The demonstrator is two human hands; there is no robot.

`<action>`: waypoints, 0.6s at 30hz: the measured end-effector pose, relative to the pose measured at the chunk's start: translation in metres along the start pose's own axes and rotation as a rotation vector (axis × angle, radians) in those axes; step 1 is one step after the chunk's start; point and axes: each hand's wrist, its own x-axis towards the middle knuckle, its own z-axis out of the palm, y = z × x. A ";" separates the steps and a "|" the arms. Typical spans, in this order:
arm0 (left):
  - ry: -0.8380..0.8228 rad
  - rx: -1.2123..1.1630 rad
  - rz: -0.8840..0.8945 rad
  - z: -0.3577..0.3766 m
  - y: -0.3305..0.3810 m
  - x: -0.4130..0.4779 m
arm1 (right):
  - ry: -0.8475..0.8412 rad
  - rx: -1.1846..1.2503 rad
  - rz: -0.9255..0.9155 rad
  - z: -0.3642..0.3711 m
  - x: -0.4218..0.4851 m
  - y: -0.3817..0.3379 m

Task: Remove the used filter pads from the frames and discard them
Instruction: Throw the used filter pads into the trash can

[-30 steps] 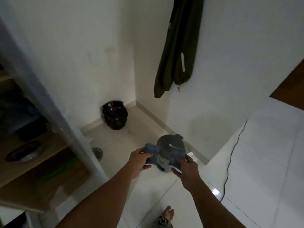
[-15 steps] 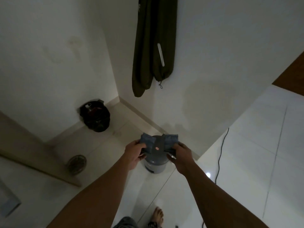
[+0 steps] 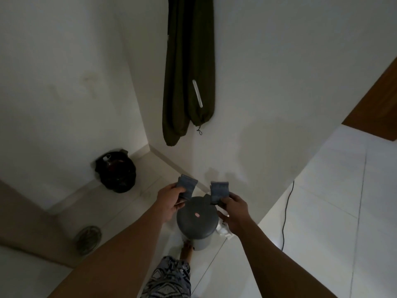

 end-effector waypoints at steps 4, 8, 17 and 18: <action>-0.006 0.003 0.003 0.008 0.003 0.004 | -0.005 0.008 0.018 -0.004 0.010 0.001; -0.012 0.006 -0.008 0.009 0.000 0.009 | 0.012 -0.005 0.048 -0.010 0.018 0.008; 0.023 0.000 -0.069 -0.007 -0.026 0.011 | 0.057 -0.106 0.195 -0.017 0.010 0.039; 0.033 -0.002 -0.082 -0.009 -0.030 0.009 | 0.057 -0.121 0.211 -0.018 0.010 0.044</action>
